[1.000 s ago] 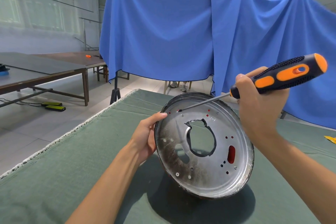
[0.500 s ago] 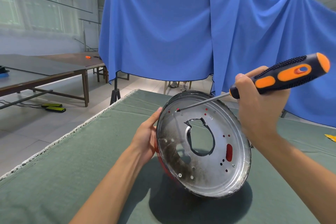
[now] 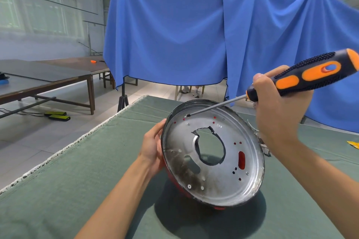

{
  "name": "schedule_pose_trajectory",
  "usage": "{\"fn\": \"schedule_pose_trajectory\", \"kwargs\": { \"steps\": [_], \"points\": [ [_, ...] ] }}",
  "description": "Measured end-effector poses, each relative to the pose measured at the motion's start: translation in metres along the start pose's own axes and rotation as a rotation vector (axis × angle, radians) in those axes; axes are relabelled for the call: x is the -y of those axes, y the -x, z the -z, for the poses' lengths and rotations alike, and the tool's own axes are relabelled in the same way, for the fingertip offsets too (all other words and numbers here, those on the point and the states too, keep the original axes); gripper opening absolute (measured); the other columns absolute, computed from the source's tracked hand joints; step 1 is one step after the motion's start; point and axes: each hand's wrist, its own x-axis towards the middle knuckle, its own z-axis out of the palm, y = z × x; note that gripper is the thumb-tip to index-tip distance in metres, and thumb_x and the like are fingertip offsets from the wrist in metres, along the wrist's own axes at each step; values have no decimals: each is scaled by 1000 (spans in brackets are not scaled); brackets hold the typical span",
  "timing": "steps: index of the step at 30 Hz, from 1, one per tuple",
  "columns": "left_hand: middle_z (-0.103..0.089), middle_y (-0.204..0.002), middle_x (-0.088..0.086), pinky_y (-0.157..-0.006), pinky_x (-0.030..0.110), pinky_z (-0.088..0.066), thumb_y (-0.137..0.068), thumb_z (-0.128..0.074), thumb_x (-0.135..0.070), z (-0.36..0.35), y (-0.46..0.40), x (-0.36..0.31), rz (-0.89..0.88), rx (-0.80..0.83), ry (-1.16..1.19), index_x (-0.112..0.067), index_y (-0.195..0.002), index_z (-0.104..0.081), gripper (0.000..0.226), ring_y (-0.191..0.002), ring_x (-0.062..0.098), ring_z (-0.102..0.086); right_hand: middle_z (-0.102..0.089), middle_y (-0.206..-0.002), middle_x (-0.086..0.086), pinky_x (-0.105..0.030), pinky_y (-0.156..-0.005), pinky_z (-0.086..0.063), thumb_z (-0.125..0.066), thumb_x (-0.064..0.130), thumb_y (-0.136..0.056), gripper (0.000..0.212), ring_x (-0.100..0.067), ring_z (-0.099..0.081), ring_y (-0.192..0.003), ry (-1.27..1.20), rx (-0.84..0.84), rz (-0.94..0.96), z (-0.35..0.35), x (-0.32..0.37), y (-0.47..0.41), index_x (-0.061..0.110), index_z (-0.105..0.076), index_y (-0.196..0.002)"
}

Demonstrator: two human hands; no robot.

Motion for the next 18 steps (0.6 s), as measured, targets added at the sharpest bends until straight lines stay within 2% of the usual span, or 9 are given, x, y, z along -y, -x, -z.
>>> {"fn": "schedule_pose_trajectory", "kwargs": {
  "steps": [3,5,8,10,12,14,16,18],
  "points": [
    [-74,-95,12,-64,34,-57,-83,-53,-47,6,-4,9,59,-81,17,-13,-86,-79,43,-83,27,-72,-45,-45,12,-19,-49,-41,-58,10,-72,23,-9,-44,-45,16,2,6,1,-5,5,16,-46,-54],
    [-71,-107,16,-75,40,-56,-78,-56,-56,8,-3,11,101,-149,8,-11,-97,-77,52,-95,32,-69,-47,-44,13,-17,-49,-41,-60,9,-75,27,-6,-44,-43,11,-6,-10,2,-10,10,19,-46,-53],
    [-67,-114,19,-93,49,-50,-66,-67,-61,10,-2,9,145,-241,-34,-11,-118,-66,72,-106,38,-64,-52,-48,12,-14,-48,-42,-62,9,-78,21,-5,-47,-44,-9,-8,-38,3,-20,17,15,-51,-61],
    [-68,-113,17,-91,46,-52,-64,-70,-58,12,-1,6,182,-248,-57,-11,-122,-63,74,-103,37,-64,-53,-51,13,-14,-48,-42,-65,10,-80,19,-5,-48,-45,-44,14,-44,6,-25,19,15,-53,-67],
    [-67,-110,16,-86,43,-51,-67,-70,-47,16,-1,3,204,-223,-86,-10,-122,-62,67,-95,34,-62,-59,-56,12,-13,-50,-43,-71,13,-81,15,-4,-53,-48,4,56,-12,10,-33,23,16,-60,-72],
    [-67,-93,15,-74,37,-50,-71,-65,-35,20,0,-1,217,-177,-155,-8,-110,-68,48,-80,30,-60,-67,-67,13,-10,-58,-47,-77,18,-79,9,-3,-62,-59,69,113,-10,15,-41,28,19,-68,-79],
    [-63,-62,9,-55,25,-50,-72,-56,-25,16,2,-3,215,-169,-200,-5,-75,-71,25,-53,22,-58,-71,-80,18,-10,-66,-50,-78,25,-74,16,-1,-67,-72,103,168,-45,21,-50,35,25,-71,-88],
    [-60,-56,8,-50,25,-49,-65,-52,-22,10,6,-4,203,-171,-193,-6,-63,-66,22,-46,22,-56,-73,-83,16,-23,-71,-56,-78,30,-70,29,-9,-70,-76,166,234,-72,28,-59,40,29,-71,-99]
  ]
}}
